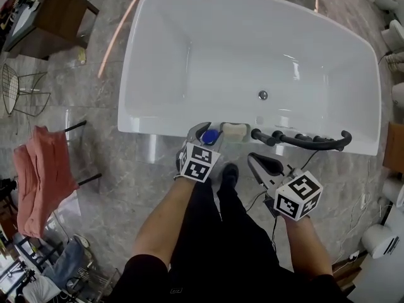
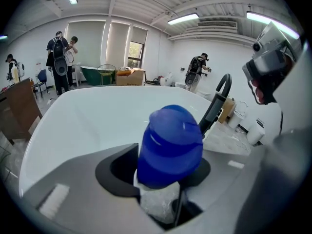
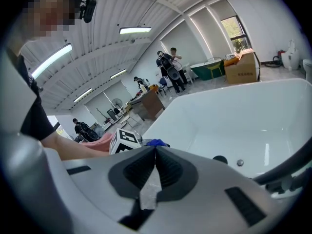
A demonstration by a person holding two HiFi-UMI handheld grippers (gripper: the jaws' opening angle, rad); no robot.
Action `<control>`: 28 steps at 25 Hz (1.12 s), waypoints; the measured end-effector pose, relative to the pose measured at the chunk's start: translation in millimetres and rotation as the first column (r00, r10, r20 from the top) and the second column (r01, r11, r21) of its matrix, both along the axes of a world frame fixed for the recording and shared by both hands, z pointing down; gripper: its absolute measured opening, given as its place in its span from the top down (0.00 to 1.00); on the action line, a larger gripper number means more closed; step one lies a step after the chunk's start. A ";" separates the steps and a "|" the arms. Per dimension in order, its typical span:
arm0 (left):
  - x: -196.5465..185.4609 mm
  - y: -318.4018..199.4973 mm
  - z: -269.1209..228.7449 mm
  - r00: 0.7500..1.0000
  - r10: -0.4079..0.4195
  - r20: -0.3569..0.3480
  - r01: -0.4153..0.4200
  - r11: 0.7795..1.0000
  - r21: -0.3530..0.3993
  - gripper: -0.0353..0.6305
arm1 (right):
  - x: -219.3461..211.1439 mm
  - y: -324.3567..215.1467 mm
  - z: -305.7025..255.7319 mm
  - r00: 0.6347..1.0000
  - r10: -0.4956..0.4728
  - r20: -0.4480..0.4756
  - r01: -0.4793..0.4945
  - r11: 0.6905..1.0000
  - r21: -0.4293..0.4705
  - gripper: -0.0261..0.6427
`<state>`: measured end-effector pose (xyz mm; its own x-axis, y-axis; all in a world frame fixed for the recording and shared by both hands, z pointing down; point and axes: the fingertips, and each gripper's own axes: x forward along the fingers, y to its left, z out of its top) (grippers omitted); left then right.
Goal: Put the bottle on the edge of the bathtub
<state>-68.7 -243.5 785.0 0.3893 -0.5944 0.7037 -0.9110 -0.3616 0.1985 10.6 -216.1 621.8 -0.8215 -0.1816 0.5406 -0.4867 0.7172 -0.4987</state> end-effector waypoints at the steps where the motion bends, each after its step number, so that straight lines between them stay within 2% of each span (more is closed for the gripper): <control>1: -0.1 0.6 -2.9 1.000 -0.001 0.001 0.001 1.000 -0.003 0.68 | -0.2 0.3 -3.7 1.000 0.002 0.005 -0.002 1.000 0.003 0.94; 5: 1.6 -0.7 -18.8 1.000 0.023 0.012 -0.023 1.000 -0.010 0.68 | 2.7 -1.7 -19.4 1.000 0.019 0.025 -0.019 1.000 0.013 0.94; 10: 9.6 7.8 -45.6 0.997 0.065 0.040 -0.063 0.997 -0.032 0.62 | 13.5 4.2 -40.8 0.998 0.031 0.051 -0.032 0.999 0.020 0.94; 18: 12.5 7.5 -96.6 0.997 0.050 0.061 -0.051 0.999 0.013 0.62 | 27.0 5.9 -71.7 0.994 0.039 0.104 -0.046 0.997 0.061 0.94; 28: 10.0 7.4 -138.4 0.997 0.001 0.080 -0.008 0.996 0.093 0.62 | 53.6 22.1 -81.9 0.993 0.041 0.113 -0.049 0.996 0.072 0.94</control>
